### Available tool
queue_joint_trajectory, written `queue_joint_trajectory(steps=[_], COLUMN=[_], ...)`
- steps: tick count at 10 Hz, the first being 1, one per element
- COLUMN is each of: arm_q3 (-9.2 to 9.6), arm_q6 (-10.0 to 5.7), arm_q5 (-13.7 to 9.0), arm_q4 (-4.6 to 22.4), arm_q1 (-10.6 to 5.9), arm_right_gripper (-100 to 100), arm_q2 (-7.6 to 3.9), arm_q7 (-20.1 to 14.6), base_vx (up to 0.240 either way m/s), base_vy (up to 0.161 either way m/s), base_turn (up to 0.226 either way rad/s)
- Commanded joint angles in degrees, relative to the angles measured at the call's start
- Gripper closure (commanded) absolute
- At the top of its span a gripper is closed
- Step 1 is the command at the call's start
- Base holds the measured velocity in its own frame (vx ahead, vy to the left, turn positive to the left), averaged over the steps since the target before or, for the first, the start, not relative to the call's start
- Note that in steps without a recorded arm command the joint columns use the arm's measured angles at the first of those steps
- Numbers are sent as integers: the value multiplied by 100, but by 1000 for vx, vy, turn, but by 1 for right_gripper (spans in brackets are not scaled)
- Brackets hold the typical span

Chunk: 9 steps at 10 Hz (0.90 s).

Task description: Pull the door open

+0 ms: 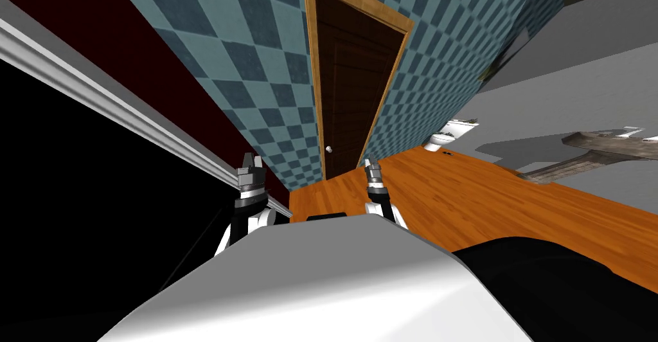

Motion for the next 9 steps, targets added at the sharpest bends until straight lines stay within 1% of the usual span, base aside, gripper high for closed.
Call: queue_joint_trajectory(steps=[1,6,9], arm_q3=[17,42,59], arm_q6=[-71,-220,-324], arm_q5=[0,-14,-24], arm_q4=[192,699,1052], arm_q1=[-59,-230,-350], arm_right_gripper=[-100,-100,-100], arm_q2=[-41,-172,-254], arm_q7=[180,642,964], base_vx=[88,66,68], base_vy=[-69,-40,-29], base_turn=[21,22,25])
